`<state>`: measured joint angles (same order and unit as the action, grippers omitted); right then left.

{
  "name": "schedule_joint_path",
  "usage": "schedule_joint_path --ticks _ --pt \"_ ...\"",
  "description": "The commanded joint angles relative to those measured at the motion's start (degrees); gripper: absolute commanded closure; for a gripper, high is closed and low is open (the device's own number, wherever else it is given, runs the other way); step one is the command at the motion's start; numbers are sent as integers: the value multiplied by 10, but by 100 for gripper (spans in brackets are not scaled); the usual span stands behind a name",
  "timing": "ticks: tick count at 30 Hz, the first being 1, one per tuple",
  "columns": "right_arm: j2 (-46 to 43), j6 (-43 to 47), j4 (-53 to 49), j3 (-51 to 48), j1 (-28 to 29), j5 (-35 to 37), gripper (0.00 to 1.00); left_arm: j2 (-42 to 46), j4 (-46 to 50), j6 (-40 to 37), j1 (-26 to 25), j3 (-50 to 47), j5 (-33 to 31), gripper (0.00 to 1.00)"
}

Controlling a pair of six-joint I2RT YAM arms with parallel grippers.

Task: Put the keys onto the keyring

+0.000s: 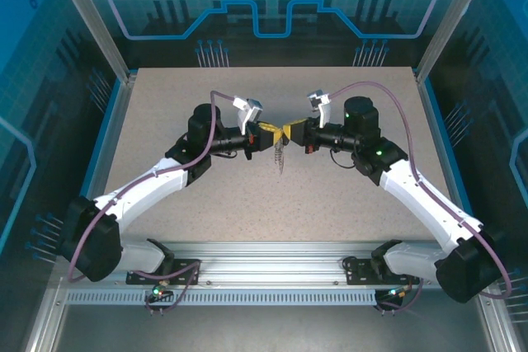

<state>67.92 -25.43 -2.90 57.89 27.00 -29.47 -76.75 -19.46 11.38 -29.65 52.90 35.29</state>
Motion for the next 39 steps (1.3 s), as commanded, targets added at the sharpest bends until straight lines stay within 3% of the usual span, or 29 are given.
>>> schedule_joint_path --ticks 1,14,30,39 --pt "8 -5 12 19 4 -5 100 13 -6 -21 -11 27 6 100" --pt "26 9 -21 26 6 7 100 18 1 -29 -14 31 -8 100" --pt "13 -11 -15 -17 -35 -5 100 42 -38 -22 -14 7 -37 100" --pt "19 -27 14 -28 -36 -70 100 46 -81 -2 -14 -10 -56 100"
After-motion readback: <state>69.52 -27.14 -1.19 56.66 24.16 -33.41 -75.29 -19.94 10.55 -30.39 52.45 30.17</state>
